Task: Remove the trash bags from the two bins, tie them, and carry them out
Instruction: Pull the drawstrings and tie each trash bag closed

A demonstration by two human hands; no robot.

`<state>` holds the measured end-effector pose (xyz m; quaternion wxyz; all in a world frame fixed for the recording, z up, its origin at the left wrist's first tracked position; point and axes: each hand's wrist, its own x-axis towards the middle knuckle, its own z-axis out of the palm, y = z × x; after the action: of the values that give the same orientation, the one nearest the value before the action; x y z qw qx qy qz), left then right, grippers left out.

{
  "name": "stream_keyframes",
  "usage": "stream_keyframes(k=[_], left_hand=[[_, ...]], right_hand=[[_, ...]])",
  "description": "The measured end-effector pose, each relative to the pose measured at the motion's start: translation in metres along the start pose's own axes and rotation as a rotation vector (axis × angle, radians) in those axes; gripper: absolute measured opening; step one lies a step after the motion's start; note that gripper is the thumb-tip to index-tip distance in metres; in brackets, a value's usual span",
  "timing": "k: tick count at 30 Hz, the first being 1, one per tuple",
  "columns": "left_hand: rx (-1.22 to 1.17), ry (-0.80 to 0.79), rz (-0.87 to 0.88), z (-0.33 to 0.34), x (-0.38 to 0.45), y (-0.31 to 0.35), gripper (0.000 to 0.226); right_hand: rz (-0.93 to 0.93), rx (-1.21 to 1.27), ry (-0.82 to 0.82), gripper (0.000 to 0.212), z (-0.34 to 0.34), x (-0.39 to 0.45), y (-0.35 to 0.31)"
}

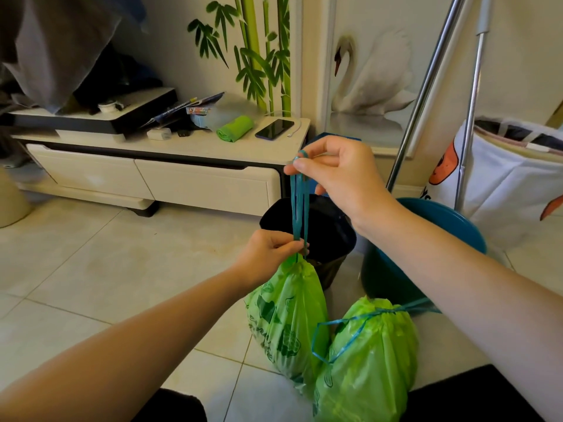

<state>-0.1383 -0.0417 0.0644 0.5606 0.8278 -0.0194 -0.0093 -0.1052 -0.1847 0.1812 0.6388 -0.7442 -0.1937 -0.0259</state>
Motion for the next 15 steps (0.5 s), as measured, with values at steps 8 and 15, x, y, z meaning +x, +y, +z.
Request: stream_keyframes(k=[8,15], left_hand=[[-0.31,0.201,-0.207,-0.016,0.009,-0.015,0.016],[-0.354,0.221,-0.223,-0.01,0.012,-0.016,0.017]], right_hand=[[-0.002,-0.067,0.109,0.01,-0.014,0.007,0.008],[-0.165,-0.464,0.23,0.01,-0.014,0.012,0.017]])
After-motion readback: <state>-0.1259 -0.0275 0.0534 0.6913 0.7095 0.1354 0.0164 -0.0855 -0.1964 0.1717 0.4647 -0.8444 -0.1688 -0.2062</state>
